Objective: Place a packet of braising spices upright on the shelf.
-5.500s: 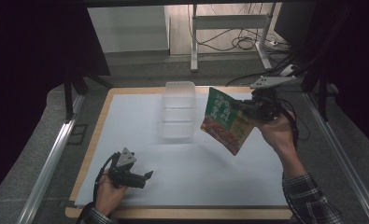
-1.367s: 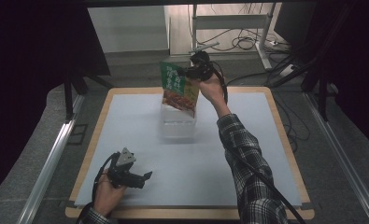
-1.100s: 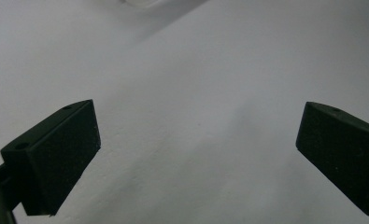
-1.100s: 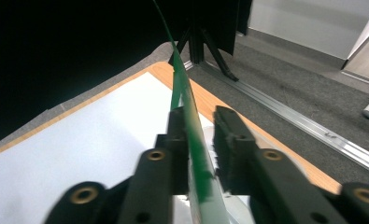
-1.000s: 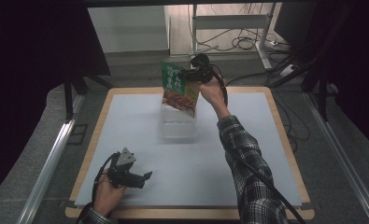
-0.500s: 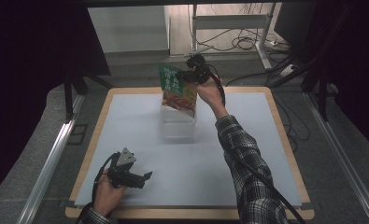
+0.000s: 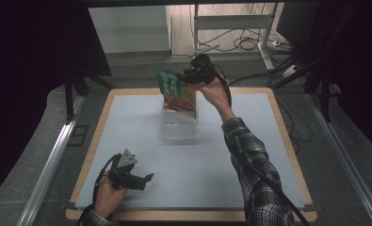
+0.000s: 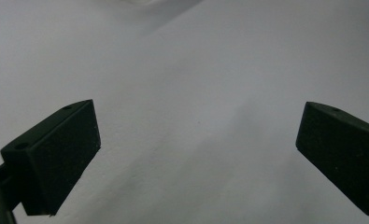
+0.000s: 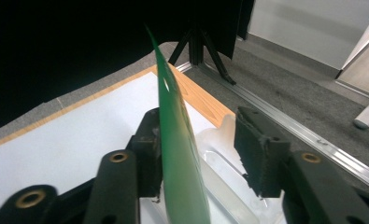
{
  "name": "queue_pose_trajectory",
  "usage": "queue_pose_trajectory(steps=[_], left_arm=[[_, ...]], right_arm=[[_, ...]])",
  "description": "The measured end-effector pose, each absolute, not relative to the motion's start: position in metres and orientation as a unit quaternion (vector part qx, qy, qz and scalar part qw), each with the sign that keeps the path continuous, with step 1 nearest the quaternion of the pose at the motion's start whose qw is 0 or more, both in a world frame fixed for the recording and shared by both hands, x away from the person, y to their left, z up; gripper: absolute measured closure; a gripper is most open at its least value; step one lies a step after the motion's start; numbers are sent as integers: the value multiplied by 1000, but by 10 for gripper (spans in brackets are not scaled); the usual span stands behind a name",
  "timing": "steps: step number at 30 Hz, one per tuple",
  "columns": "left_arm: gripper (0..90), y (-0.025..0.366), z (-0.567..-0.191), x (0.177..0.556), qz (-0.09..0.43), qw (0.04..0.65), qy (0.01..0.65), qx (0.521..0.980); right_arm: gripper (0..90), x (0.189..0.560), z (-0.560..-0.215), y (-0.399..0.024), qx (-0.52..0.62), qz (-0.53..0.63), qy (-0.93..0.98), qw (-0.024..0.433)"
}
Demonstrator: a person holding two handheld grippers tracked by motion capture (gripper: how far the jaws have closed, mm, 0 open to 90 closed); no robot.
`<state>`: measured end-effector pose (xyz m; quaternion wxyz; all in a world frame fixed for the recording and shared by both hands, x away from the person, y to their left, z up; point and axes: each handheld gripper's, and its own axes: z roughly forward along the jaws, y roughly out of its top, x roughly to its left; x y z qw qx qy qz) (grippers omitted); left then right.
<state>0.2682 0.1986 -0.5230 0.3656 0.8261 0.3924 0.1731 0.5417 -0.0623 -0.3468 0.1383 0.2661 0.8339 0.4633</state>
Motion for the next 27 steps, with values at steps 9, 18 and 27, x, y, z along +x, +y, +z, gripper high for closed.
queue_pose_trajectory(steps=[9,18,27], left_arm=[[0,198,-523,268,175,364,392,827],[0,197,-523,268,175,361,391,828],[0,198,-523,268,175,360,392,828]], right_arm=[[381,536,-346,-67,274,461,833,134],[246,526,-346,-68,259,450,842,148],[135,517,-345,-70,248,457,842,145]])
